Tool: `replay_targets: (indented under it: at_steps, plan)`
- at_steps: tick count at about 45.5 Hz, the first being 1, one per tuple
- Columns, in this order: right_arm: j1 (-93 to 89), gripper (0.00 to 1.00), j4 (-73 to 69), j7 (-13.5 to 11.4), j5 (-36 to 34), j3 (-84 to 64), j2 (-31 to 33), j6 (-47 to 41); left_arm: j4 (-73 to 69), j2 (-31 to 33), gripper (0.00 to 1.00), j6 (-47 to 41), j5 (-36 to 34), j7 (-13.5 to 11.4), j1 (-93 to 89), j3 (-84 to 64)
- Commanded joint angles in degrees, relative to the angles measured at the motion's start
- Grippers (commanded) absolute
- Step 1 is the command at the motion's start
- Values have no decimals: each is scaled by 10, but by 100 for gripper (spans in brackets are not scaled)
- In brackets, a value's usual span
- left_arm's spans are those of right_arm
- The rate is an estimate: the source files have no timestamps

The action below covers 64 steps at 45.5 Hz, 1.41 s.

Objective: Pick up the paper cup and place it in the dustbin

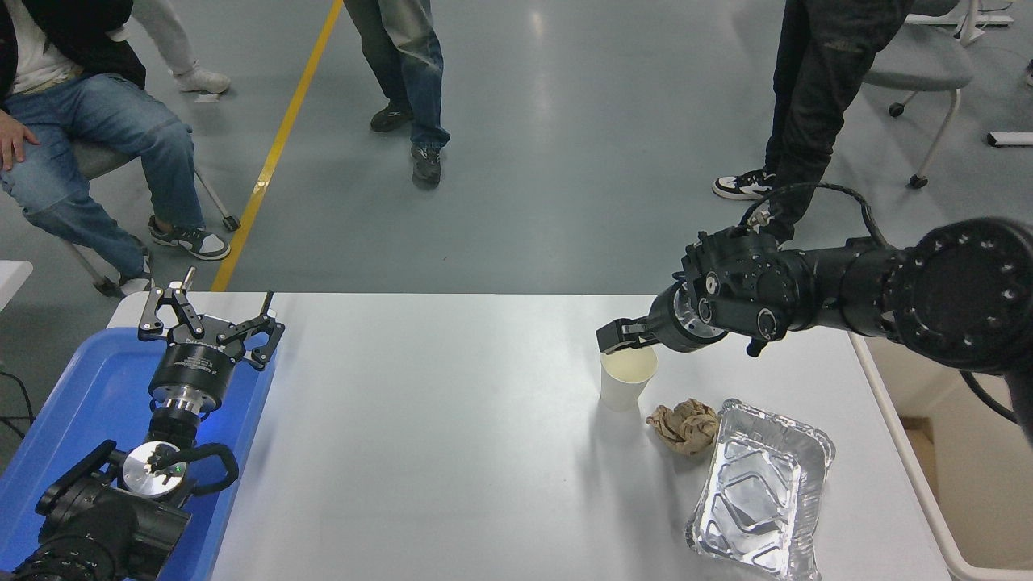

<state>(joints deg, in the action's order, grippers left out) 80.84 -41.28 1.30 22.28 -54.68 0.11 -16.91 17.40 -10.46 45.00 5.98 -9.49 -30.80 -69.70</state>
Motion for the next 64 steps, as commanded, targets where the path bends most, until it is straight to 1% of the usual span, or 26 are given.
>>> replay_targets:
  at_steps: [1, 5, 10, 11, 13, 14, 15, 17, 18, 20, 21, 55, 64]
  plan:
    - [-52, 100, 23, -5, 37, 14, -1, 23, 0, 0, 99, 0, 0, 0, 0, 0]
    - [-67, 99, 24, -6, 37, 26, -1, 28, 0, 0, 99, 0, 0, 0, 0, 0]
    - [-79, 83, 31, -7, 38, 27, -1, 41, 0, 0, 99, 0, 0, 0, 0, 0]
    - [-79, 75, 31, -7, 38, 27, -1, 43, 0, 0, 99, 0, 0, 0, 0, 0]
    - [-80, 50, 31, -7, 38, 27, -1, 50, 0, 0, 99, 0, 0, 0, 0, 0]
    - [-80, 41, 32, -7, 39, 27, -1, 52, 0, 0, 99, 0, 0, 0, 0, 0]
    - [-79, 37, 32, -7, 40, 26, -1, 54, 0, 0, 99, 0, 0, 0, 0, 0]
    - [-79, 35, 32, -7, 44, 26, -1, 57, 0, 0, 99, 0, 0, 0, 0, 0]
    - [-78, 30, 33, -7, 46, 26, -1, 57, 0, 0, 99, 0, 0, 0, 0, 0]
    - [-75, 7, 32, -7, 46, 26, -1, 56, 0, 0, 99, 0, 0, 0, 0, 0]
    - [-75, 1, 32, -7, 47, 26, -1, 57, 0, 0, 99, 0, 0, 0, 0, 0]
    - [-22, 0, 19, -2, 37, -4, -1, 42, 1, 0, 99, 0, 0, 1, 0, 0]
    - [28, 0, -44, -1, 21, -17, -1, 21, 2, 0, 99, 0, 0, 2, 0, 0]
